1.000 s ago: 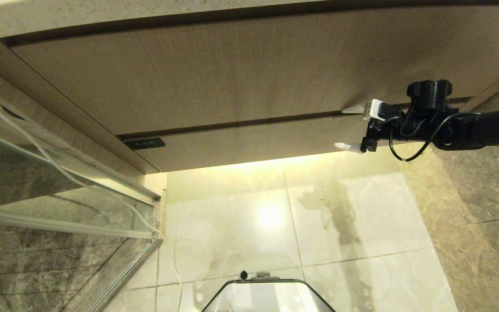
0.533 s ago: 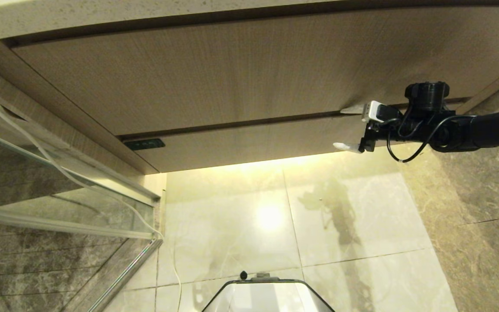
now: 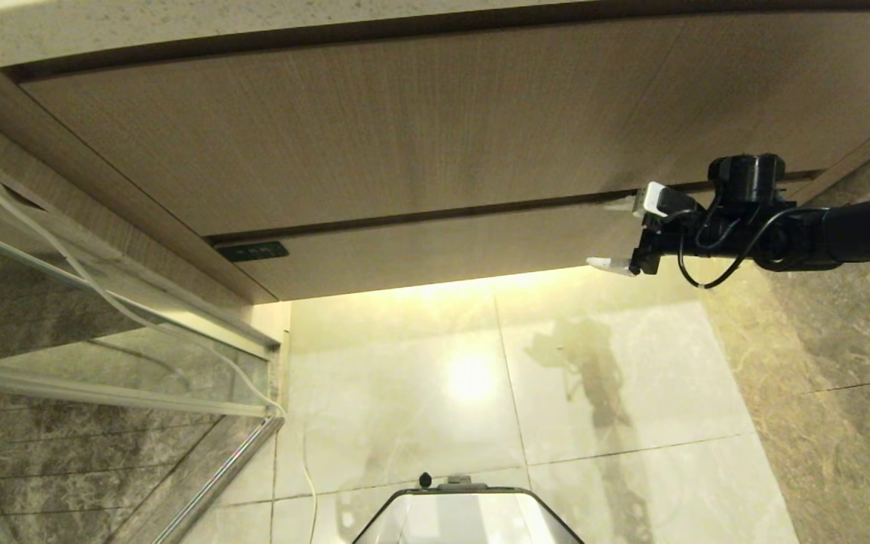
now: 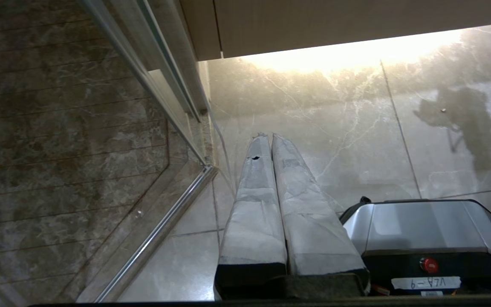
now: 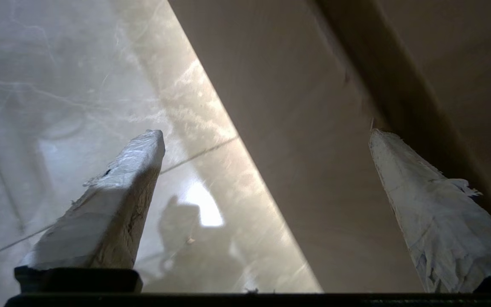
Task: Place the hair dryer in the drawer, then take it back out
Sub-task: Pull open the drawer
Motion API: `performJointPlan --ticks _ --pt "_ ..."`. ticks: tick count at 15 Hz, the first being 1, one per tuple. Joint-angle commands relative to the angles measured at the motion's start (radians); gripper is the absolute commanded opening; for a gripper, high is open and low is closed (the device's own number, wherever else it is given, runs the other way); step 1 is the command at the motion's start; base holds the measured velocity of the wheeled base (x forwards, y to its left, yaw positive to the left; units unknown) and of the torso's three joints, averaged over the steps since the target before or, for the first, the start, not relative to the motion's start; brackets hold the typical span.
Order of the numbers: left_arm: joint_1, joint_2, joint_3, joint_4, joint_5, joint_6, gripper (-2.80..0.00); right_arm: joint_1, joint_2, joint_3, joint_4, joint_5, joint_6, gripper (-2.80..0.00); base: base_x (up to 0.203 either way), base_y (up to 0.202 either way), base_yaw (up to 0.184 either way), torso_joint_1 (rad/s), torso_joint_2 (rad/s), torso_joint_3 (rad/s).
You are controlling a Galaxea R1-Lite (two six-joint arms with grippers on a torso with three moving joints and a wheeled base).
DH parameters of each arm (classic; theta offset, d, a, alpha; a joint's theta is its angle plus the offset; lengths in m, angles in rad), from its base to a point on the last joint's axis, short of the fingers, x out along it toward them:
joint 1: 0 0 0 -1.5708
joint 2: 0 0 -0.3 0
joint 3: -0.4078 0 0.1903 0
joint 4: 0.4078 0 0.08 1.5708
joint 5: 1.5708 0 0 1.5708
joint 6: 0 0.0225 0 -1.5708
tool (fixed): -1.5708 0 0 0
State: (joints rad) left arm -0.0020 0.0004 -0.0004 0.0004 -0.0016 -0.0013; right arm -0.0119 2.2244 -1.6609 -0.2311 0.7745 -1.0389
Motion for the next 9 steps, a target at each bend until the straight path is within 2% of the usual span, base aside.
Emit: performJointPlan --ticks 1,9 --pt "0.0 0.0 0.0 0.0 0.002 0.0 -2.8 0.003 -0.029 0.018 0.005 0.018 -0.006 0.0 0.0 0.0 0.0 0.0 0.0 0.0" --pt "0.0 0.0 0.0 0.0 0.002 0.0 -2.8 0.003 -0.022 0.004 -0.039 0.02 -0.012 0.0 0.0 0.0 0.0 0.0 0.0 0.0"
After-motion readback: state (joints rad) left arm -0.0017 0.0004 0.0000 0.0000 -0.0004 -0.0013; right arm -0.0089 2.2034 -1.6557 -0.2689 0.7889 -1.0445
